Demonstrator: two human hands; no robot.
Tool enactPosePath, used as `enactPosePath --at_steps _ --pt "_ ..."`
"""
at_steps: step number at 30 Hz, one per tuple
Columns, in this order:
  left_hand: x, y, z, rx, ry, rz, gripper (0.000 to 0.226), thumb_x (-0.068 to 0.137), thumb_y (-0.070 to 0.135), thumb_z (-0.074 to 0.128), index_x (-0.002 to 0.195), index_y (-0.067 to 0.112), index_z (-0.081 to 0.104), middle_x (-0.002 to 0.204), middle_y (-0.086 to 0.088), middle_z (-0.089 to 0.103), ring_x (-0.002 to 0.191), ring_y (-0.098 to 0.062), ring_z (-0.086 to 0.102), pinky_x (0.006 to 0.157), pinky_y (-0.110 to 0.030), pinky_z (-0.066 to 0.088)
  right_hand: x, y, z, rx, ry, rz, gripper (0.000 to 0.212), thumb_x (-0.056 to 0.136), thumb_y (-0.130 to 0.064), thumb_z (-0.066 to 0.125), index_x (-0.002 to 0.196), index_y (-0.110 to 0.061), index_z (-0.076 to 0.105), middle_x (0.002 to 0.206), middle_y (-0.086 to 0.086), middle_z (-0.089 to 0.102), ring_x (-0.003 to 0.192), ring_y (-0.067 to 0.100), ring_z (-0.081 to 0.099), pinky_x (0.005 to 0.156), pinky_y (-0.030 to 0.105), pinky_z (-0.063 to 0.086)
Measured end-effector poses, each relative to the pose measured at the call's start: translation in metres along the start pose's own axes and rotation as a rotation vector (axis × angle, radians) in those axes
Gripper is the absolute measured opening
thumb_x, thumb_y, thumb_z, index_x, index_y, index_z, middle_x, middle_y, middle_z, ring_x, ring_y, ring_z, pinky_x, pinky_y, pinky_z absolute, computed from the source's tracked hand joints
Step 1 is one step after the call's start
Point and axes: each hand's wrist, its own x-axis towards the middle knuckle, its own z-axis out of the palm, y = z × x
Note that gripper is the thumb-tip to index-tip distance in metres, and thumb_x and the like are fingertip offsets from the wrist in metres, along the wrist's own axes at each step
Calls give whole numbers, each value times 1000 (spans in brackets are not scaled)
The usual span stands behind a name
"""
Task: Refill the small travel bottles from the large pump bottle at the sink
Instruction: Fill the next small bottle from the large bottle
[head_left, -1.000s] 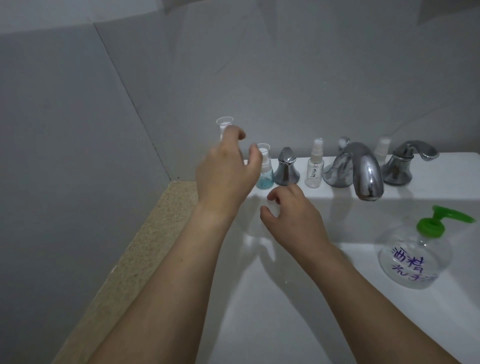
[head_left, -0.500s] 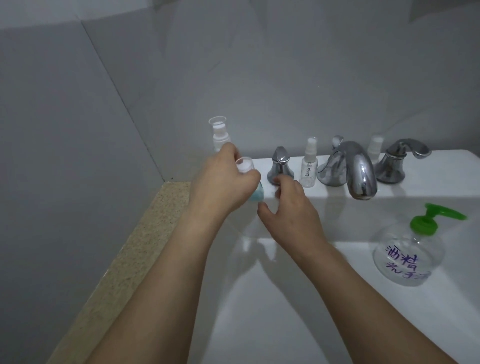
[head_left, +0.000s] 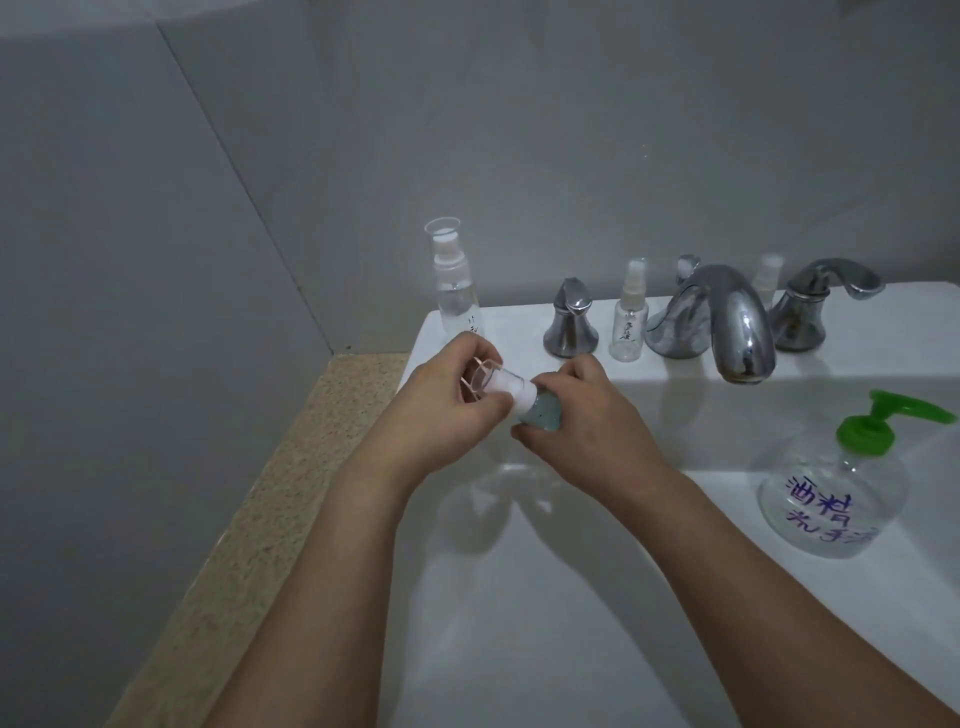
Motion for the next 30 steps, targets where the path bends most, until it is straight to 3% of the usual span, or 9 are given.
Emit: enactPosePath --at_steps 5,10,15,17,20,23,25,28,30 --pt "-2 -3 -1 48 -65 66 17 84 28 66 96 36 57 80 13 57 60 -5 48 61 -23 41 0 2 0 21 40 -50 44 71 -27 80 111 -14 66 103 -7 37 88 22 55 76 35 48" --pt "-2 2 3 136 -4 -3 15 85 37 65 93 26 59 81 12 60 69 -4 53 59 -22 37 1 5 3 44 63 -69 46 70 -21 82 112 -9 66 104 -5 37 89 21 55 75 22 37" --pt "1 3 5 210 35 -129 58 85 59 54 72 3 58 60 -8 56 54 -18 49 57 -39 44 -2 6 4 19 59 -84 45 69 -22 83 108 -10 65 103 -5 35 83 19 51 69 21 32" --pt "0 3 4 159 61 -165 63 83 65 51 70 4 59 58 -13 60 50 -18 50 60 -43 51 -1 4 4 10 75 -94 45 68 -21 83 108 -9 65 104 -4 34 85 22 53 69 20 31" --pt "-1 4 4 8 34 -112 36 77 56 64 90 24 61 79 4 67 60 -10 59 62 -36 52 0 4 3 8 95 -97 44 69 -19 83 107 -7 66 104 -3 34 86 24 54 72 22 34" --pt "-4 6 6 -74 -69 2 46 80 27 72 118 39 49 101 9 56 69 1 54 64 -20 49 0 6 3 -2 104 -108 42 69 -18 82 106 -5 66 103 -2 34 84 26 56 71 24 36" --pt "-5 8 7 -29 -35 14 38 86 28 66 116 41 48 95 5 57 70 -4 55 64 -23 47 -1 5 4 -6 96 -110 42 69 -17 81 106 -6 65 104 -3 34 85 25 54 70 25 37" --pt "-4 10 4 -21 -1 -42 10 92 45 55 101 40 51 81 -2 63 73 -15 62 66 -31 47 0 5 4 -11 97 -121 41 69 -16 80 105 -7 62 103 -2 34 84 25 52 70 30 42" --pt "-5 9 2 -68 -70 -47 14 89 42 61 99 37 52 75 1 59 66 -11 57 63 -25 45 0 5 3 -15 92 -104 41 70 -16 80 106 -7 61 105 1 37 85 26 53 72 33 44"
